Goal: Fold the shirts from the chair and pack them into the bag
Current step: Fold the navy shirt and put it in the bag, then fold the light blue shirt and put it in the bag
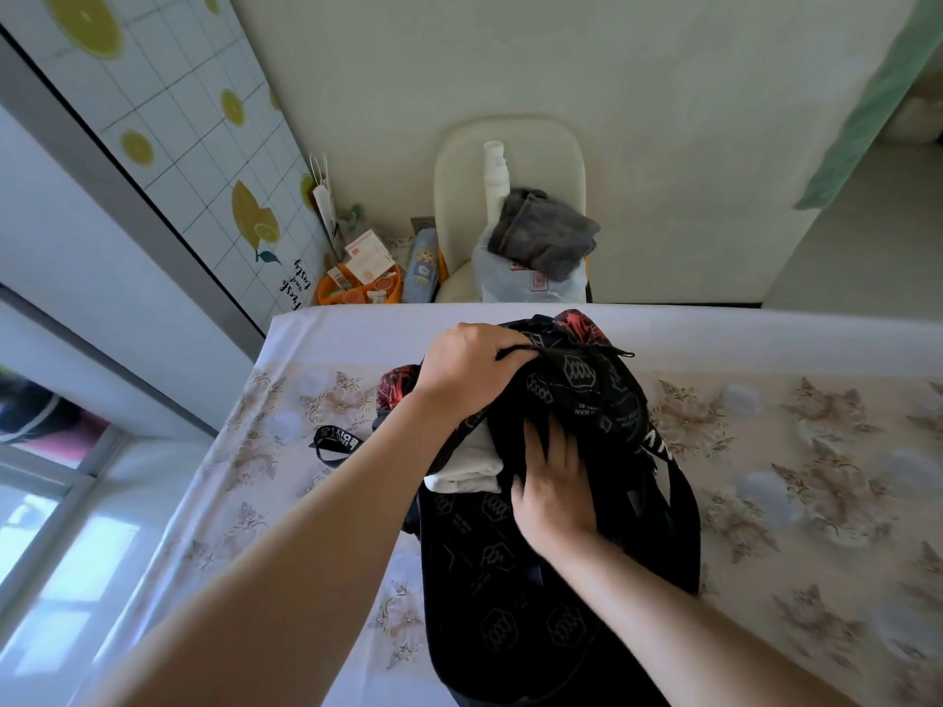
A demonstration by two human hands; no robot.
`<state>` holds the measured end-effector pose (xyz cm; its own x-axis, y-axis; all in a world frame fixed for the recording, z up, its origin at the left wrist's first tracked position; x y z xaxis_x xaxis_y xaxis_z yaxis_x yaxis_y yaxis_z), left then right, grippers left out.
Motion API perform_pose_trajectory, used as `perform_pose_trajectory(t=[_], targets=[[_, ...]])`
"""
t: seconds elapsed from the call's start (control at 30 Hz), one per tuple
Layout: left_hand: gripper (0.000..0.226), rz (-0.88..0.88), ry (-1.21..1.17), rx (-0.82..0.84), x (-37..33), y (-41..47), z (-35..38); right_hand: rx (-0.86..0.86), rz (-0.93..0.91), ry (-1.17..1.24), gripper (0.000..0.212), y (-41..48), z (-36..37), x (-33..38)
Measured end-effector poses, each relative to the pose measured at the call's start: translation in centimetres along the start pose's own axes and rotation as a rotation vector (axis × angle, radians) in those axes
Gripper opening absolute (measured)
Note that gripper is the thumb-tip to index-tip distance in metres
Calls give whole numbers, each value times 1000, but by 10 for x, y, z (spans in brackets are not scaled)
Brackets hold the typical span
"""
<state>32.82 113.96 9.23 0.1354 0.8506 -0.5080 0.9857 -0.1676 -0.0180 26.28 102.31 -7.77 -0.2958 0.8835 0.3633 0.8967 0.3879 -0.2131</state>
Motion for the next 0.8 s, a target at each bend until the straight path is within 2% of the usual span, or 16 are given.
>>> perform_pose_trajectory(t=[0.1,0.27,0.37,0.47,0.6,0.73,0.8], targets=[[17,-7,4,7,1,0,1,11,-65,63,86,-5,18,2],[21,-48,66,54,-7,-2,5,219,-23,3,83,12,-2,10],[21,-82,130,151,-17,-7,15,248,-72,-57,70,-12,-22,8],[28,-92,192,303,-31,-14,38,155,-141,-37,51,-50,-46,-9],[52,-15,224,493,-74,-24,80,41,-98,64,50,-100,-90,-63],[50,94,162,473,-150,-29,122,38,74,48,44,-147,-132,-146],[49,99,111,534,-188,-29,155,76,146,39,44,-172,-144,-192]])
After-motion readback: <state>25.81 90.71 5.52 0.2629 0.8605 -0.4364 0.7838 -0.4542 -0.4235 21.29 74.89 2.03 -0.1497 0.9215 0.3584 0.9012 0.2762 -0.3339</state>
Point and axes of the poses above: each hand's wrist, its own y-axis towards the middle knuckle, its own z-axis out of the palm, x = y × z, the point moved 7 cm from there along y, towards the middle knuckle, and after that the axes turned 13 degrees about x, right-handed, at the moved point
